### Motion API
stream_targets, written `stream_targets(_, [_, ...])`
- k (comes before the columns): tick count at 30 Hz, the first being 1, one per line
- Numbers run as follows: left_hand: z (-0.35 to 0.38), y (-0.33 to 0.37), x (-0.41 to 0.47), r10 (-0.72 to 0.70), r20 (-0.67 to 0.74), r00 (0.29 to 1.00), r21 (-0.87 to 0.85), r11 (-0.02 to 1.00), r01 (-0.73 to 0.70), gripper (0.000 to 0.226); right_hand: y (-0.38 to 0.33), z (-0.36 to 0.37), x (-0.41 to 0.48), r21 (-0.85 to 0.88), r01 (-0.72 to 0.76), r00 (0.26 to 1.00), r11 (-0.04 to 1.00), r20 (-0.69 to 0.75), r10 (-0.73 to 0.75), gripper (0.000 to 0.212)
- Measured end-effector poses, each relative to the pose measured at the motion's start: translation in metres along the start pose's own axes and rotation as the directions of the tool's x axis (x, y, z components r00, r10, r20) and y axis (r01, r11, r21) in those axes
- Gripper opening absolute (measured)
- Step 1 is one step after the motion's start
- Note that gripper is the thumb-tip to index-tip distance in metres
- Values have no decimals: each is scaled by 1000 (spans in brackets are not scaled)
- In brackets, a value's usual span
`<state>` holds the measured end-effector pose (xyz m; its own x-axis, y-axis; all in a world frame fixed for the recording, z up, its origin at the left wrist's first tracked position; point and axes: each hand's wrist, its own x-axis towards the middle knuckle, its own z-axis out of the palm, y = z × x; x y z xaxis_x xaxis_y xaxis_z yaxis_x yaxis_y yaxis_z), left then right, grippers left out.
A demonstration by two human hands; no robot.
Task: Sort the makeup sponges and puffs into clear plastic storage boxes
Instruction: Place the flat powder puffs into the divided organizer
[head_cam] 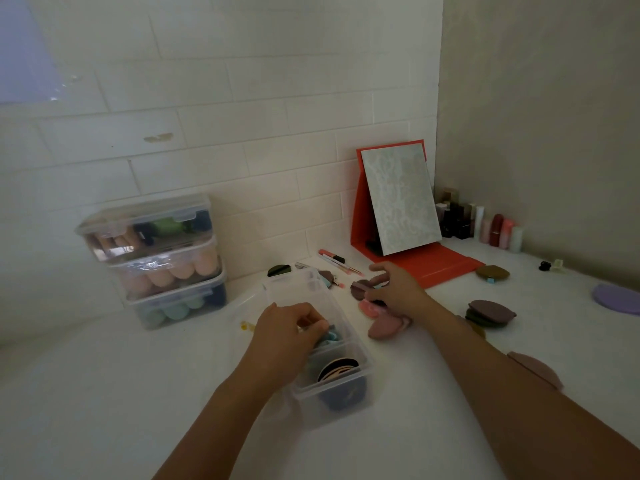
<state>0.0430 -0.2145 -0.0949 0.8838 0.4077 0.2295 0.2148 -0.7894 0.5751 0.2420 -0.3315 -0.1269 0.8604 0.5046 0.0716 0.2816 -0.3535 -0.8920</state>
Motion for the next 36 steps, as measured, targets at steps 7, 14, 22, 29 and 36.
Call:
stream_targets(7, [3,-2,1,-9,-12,1000,-2,1000,9,12,-8,-7,-1,-64,32,998,997,-53,-35,22])
stream_targets(14, [3,3,0,-28,-55,998,36,999,30,19,-84,-11,-33,-144,424,906,894,56,-420,15])
stream_targets(22, [-1,8,-3,45,-139,989,-2,999,-46,20,-109,16,-56,-512,515,846,687,431,-313,21])
stream_targets(29, [3,9,-5,29,-216,976,-25,999,-35,19,-117,34,-65,-666,575,818,476,459,-346,15])
stream_targets(36, [4,11,-6,49,-155,987,-36,998,-56,21,-124,29,-75,-774,564,822,288,497,-277,19])
